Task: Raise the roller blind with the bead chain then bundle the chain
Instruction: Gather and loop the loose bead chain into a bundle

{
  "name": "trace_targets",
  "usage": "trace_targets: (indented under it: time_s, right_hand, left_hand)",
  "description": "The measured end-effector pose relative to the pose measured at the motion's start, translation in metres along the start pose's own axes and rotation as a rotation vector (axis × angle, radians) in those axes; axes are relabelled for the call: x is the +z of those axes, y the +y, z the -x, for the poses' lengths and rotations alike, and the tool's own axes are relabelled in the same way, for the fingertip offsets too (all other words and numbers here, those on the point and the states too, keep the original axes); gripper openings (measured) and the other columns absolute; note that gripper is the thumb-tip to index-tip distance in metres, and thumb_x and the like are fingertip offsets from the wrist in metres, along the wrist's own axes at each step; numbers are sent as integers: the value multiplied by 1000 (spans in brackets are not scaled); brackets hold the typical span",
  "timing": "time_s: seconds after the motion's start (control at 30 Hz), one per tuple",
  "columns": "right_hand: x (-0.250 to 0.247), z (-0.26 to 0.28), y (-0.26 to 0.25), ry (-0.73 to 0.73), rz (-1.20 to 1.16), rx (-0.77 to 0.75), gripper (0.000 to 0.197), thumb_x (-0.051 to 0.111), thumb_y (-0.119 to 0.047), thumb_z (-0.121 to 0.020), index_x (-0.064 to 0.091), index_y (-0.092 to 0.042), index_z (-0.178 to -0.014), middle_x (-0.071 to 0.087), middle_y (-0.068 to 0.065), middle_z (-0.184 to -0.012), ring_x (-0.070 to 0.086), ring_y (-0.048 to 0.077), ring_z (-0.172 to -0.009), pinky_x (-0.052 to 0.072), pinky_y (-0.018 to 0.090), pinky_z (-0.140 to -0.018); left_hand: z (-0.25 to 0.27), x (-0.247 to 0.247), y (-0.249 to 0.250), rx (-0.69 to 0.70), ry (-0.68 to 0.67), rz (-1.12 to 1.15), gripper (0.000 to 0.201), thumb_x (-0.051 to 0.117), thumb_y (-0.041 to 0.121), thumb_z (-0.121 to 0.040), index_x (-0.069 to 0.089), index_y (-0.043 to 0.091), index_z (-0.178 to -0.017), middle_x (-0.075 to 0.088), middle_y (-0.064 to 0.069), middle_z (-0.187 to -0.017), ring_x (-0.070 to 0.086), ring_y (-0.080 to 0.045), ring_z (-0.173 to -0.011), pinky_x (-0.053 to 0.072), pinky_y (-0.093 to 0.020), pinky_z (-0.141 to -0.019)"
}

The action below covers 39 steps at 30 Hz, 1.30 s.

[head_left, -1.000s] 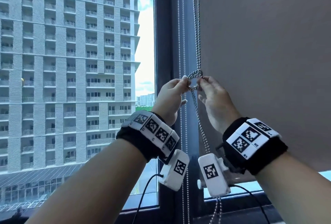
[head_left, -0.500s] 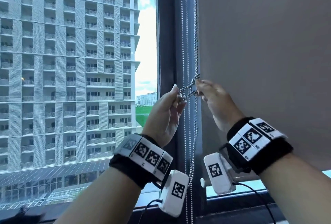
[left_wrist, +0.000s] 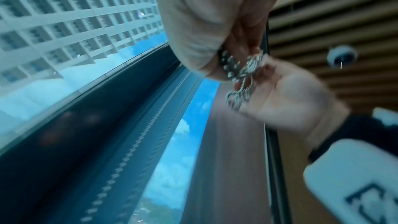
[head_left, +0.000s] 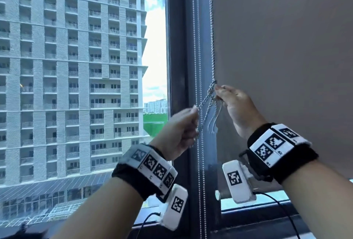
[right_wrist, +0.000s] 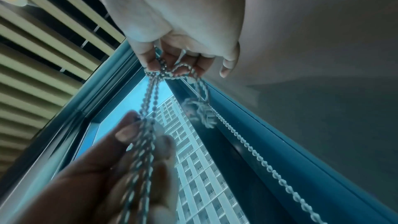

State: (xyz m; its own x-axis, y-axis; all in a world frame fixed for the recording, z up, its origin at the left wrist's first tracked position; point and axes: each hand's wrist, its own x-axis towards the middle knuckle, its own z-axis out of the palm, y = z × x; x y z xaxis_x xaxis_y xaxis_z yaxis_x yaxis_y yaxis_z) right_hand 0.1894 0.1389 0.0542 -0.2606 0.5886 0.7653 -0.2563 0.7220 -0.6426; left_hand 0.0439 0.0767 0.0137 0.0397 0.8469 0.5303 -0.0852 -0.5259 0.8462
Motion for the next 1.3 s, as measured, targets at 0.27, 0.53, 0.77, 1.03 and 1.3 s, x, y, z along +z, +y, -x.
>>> trace_targets:
  time_s: [0.27, 0.53, 0.77, 1.03, 1.3]
  right_hand:
    - [10, -1, -3, -38, 73, -20, 36, 51, -33, -95, 45, -19, -63, 39, -1, -65, 38, 10, -66, 36, 17, -64]
    - [6, 1, 3, -26, 62, -19, 32, 50, -28, -97, 47, -19, -66, 39, -12, -57, 40, -8, -47, 35, 2, -54]
    - [6, -1, -8, -55, 51, -37, 32, 54, -27, -94, 50, -18, -64, 51, -16, -58, 48, -1, -65, 37, 20, -78]
    - [4, 0, -14, -46, 19, -74, 28, 58, -19, -91, 53, -18, -64, 53, -14, -57, 49, -6, -54, 38, 17, -69]
    - [14, 2, 0, -21, -28, -65, 14, 69, -19, -85, 62, -13, -74, 61, -2, -67, 60, 13, -66, 57, 33, -69]
  left_hand:
    - [1, -8, 0, -262, -224, -154, 41, 39, 41, -97, 55, 14, -71, 27, 10, -49, 21, -2, -39, 11, -17, -38]
    - [14, -22, -12, 9, -119, -157, 30, 51, 27, -93, 52, 8, -70, 58, -3, -57, 63, -18, -62, 54, -34, -79]
    - [21, -18, -12, -133, -229, -417, 22, 53, 26, -94, 53, 13, -77, 46, -2, -64, 39, -8, -48, 36, -17, -45]
    - [16, -26, 21, -249, -299, -1139, 24, 61, 28, -90, 68, 15, -70, 60, 5, -64, 45, 1, -44, 37, -13, -45]
    - [17, -20, 7, -336, -381, -1417, 24, 65, 32, -81, 66, 21, -60, 61, 7, -62, 50, -8, -59, 40, -26, -62]
